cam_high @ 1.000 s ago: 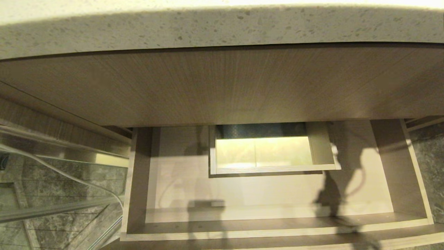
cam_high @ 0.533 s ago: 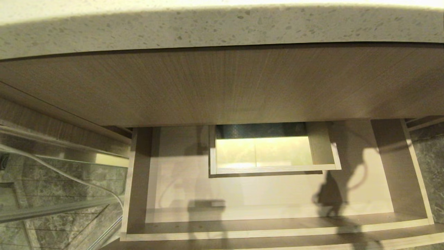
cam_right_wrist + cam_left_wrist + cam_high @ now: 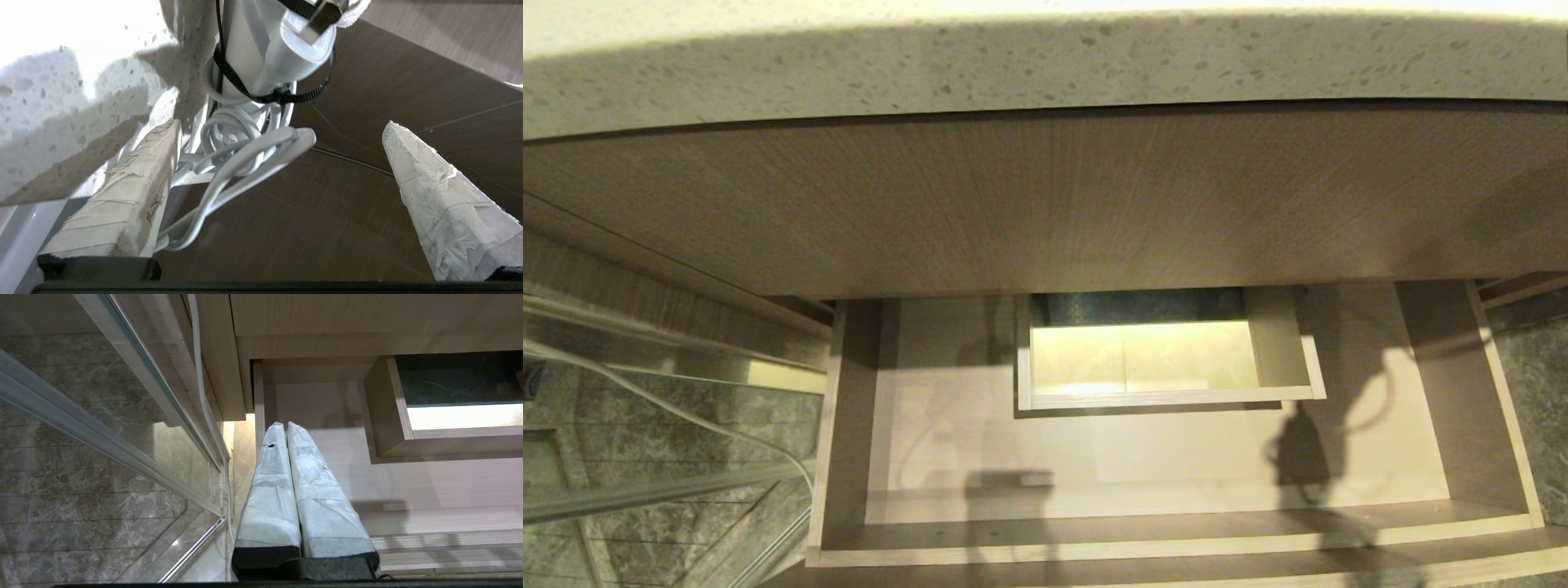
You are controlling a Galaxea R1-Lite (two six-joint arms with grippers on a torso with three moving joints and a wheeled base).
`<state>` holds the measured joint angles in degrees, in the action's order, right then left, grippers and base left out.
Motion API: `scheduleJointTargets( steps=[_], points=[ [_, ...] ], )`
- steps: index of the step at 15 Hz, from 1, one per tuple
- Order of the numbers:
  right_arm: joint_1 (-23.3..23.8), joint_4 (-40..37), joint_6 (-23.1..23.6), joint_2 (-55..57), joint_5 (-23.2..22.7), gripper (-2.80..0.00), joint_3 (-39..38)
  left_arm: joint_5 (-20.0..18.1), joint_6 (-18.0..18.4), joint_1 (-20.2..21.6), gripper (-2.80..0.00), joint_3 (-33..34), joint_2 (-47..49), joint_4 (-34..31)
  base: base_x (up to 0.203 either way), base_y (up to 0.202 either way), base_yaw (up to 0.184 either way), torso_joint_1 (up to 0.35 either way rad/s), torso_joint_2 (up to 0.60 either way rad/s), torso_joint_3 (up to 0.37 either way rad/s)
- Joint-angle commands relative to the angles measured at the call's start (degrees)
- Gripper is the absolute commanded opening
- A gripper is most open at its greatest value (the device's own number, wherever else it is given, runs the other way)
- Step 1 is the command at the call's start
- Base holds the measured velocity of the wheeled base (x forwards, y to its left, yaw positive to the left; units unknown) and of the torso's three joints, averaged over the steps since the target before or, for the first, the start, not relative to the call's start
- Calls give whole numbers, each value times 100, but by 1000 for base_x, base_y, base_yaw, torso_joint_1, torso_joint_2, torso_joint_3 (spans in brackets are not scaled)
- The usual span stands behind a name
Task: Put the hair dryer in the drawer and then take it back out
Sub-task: Pick up the hairdryer
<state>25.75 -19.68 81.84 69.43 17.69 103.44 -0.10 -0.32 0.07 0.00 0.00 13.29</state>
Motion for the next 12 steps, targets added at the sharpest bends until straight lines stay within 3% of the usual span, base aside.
scheduleJointTargets(
  steps=[1,12],
  points=[
    [3,31,40,89,8,0,4,1,-4,1,-280,229,0,7,0,0,0,0,0,0],
    [70,783,-246,435,67,0,-8,1,-4,1,-280,229,0,7,0,0,0,0,0,0]
  ],
)
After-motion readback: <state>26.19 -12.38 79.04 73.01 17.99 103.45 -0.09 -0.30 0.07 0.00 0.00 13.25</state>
